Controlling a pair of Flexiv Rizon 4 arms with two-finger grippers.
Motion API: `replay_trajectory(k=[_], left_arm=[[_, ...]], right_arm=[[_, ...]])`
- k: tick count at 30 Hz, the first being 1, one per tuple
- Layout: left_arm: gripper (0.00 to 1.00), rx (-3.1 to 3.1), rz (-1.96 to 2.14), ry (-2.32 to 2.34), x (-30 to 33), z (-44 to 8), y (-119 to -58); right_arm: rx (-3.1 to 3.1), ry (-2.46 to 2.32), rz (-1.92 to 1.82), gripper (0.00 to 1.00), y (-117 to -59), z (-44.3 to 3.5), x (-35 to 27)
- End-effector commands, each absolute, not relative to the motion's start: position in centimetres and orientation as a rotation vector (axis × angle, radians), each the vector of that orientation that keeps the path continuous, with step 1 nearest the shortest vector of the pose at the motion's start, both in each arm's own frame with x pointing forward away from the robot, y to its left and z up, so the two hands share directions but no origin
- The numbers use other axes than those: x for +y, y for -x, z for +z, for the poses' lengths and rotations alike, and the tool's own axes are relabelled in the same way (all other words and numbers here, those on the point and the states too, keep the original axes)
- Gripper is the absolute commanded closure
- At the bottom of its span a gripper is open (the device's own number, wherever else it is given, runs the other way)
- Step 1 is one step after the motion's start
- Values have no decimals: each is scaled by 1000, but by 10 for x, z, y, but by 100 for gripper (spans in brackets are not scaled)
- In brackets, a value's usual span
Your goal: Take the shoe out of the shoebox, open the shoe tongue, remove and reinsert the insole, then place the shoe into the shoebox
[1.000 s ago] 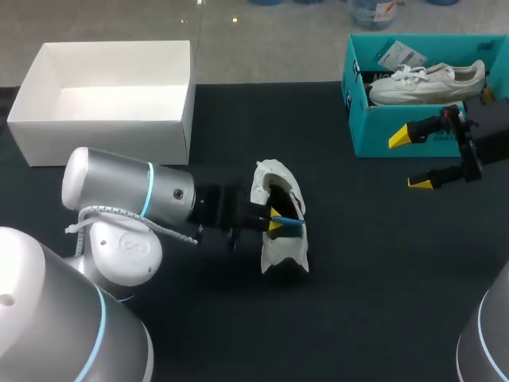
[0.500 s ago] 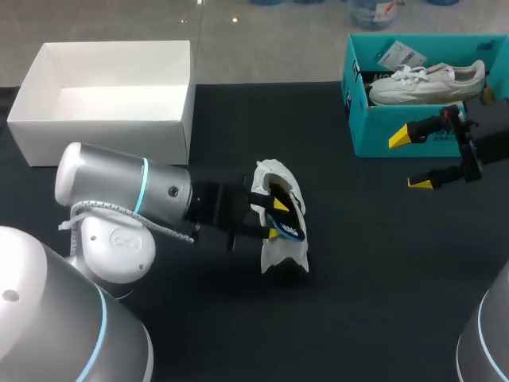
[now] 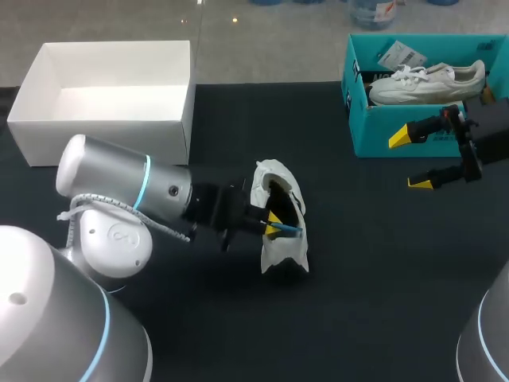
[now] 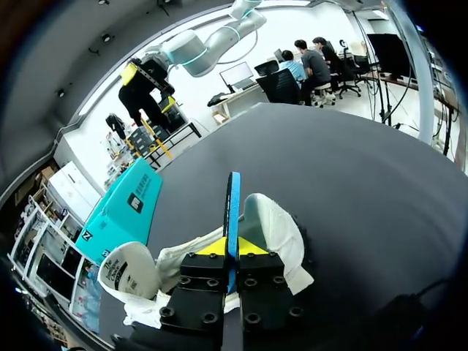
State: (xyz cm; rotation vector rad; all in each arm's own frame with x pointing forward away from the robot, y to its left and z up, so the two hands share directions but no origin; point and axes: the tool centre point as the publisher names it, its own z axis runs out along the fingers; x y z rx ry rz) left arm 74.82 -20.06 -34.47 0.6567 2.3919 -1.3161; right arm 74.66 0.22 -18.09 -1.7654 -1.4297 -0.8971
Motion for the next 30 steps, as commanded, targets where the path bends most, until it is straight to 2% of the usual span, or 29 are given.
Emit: replay_trajectory(k=[1,15,17,20,23,26,28,30], left_arm=[[100,2390,-1290,-656,-212,-354,-762],[99,2391,-1259,-555,-209,-363,-779],[64,2384,-1277,-555,-205,-358,-774],[55,2362,-1301,-562,-198,-344,-765],[56,2355,-1313,-577,-194,-338,-759],[62,2355,-1325,-591,-195,-337,-754],[74,2359,-1332,-601,-197,-338,-751],[100,2381,-1328,-611,-199,-343,-749]], right_arm=[[-1431,1769,-894,0,-747,-181,3],[-1431,1769,-894,0,-747,-181,3],[-1431,1769,-894,0,-747,-181,3],[-1431,1769,-894,0,-747,-181,3],[-1431,1769,-894,0,-747,-181,3],[-1431,1769,-894,0,-747,-181,3],[-1431,1769,-894,0,-747,-181,3],[-1431,1769,-894,0,-747,-181,3]])
